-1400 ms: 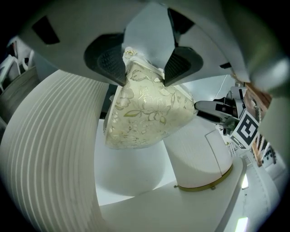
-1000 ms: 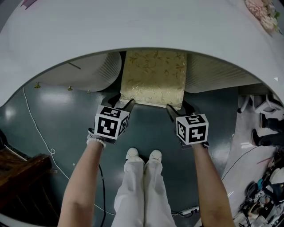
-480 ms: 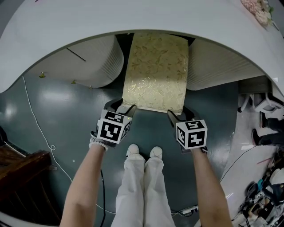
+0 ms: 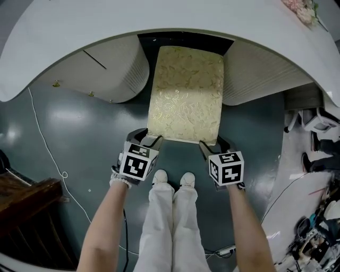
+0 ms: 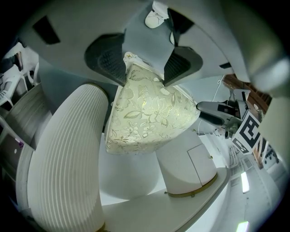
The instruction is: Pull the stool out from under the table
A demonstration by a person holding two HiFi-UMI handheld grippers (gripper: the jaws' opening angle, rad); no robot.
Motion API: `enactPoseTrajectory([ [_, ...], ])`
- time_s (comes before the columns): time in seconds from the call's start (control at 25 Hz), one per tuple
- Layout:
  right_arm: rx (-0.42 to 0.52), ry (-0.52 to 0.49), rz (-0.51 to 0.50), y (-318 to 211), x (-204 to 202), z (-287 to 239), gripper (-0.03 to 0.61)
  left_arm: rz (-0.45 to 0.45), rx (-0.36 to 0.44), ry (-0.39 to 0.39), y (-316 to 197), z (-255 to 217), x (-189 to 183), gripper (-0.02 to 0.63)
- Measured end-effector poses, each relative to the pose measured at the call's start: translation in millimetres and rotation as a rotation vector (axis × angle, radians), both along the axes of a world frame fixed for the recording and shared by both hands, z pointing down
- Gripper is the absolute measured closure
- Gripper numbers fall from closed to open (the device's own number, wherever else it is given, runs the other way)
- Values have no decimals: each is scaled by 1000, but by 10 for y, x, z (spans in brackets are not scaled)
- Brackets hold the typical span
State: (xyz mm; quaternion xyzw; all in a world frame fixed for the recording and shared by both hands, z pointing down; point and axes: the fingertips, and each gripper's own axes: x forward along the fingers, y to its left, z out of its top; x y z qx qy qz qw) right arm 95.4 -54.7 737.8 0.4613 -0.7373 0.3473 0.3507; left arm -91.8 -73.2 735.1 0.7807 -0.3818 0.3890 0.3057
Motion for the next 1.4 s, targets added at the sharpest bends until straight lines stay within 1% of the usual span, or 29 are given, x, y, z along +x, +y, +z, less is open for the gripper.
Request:
enactPoseTrajectory([
  [0.44, -53, 12, -12, 564, 8, -2, 301, 11, -64, -27, 573, -3, 5, 397],
  [1.0, -101, 37, -34, 995, 109, -7, 302, 50, -125, -74, 1067, 2, 80, 407],
  [1.16, -111, 42, -40, 1139, 120, -6, 304, 72, -127, -81, 1194, -1, 99, 411],
  [1.28, -110, 47, -41, 1216, 126, -7, 304, 62, -146, -91, 1296, 2, 100, 414],
  [1.4, -114, 49, -47, 1273, 132, -9, 304, 57, -146, -93, 1360, -1, 115, 416],
])
